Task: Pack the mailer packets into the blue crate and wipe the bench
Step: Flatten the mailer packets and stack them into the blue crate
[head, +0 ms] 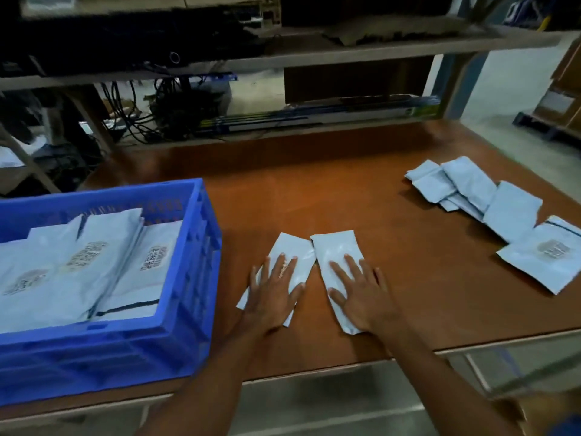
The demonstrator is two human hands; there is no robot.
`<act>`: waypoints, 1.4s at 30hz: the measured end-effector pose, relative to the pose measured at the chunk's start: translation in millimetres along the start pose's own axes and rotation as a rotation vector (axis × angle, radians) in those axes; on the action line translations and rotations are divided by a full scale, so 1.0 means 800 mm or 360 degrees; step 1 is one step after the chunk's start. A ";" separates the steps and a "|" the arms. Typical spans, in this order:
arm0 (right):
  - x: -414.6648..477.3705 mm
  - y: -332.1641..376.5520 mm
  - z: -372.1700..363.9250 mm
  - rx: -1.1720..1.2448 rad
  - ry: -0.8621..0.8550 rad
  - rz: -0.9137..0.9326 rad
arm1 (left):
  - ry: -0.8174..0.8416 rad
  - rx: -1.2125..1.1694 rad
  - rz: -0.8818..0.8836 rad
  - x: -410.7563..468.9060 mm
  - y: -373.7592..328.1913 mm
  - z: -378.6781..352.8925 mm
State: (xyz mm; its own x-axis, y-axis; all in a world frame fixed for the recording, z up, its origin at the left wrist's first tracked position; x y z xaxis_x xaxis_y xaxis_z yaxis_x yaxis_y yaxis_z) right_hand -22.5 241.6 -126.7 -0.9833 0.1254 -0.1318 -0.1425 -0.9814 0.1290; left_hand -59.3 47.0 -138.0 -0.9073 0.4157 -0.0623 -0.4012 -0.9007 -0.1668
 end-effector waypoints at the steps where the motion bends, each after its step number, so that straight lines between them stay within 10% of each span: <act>1: 0.000 0.004 0.000 0.0022 -0.0027 -0.0005 | -0.0066 0.0008 0.0051 -0.005 -0.006 -0.001; 20: -0.016 0.027 -0.007 -0.0013 -0.0074 0.0220 | -0.0077 0.0394 -0.0063 -0.023 -0.054 -0.001; 27: -0.024 0.078 0.126 0.0430 -0.0458 0.0176 | -0.0923 0.0323 -0.0154 -0.044 -0.062 0.199; 34: -0.064 0.262 0.289 0.0729 -0.0816 0.0512 | -0.1199 0.0442 -0.0140 -0.125 0.076 0.384; 42: -0.089 0.493 0.228 0.0338 -0.0620 0.0655 | -0.1093 0.0636 0.0030 -0.277 0.322 0.384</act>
State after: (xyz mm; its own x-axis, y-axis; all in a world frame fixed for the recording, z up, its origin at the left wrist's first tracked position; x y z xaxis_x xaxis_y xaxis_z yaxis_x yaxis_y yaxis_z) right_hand -29.5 -127.4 112.6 -0.9258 -0.1748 0.3352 0.2785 -0.9150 0.2918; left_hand -0.4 -316.1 135.2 -0.7366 0.3462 0.5810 -0.2815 -0.9380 0.2022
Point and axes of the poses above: each hand's wrist, its own x-axis towards the middle knuckle, its own z-axis out of the back of the hand, y = z × x, the point moved 8 cm from there along x, towards the middle knuckle, and after that the axes turned 10 degrees about -z, right-handed, at the moved point
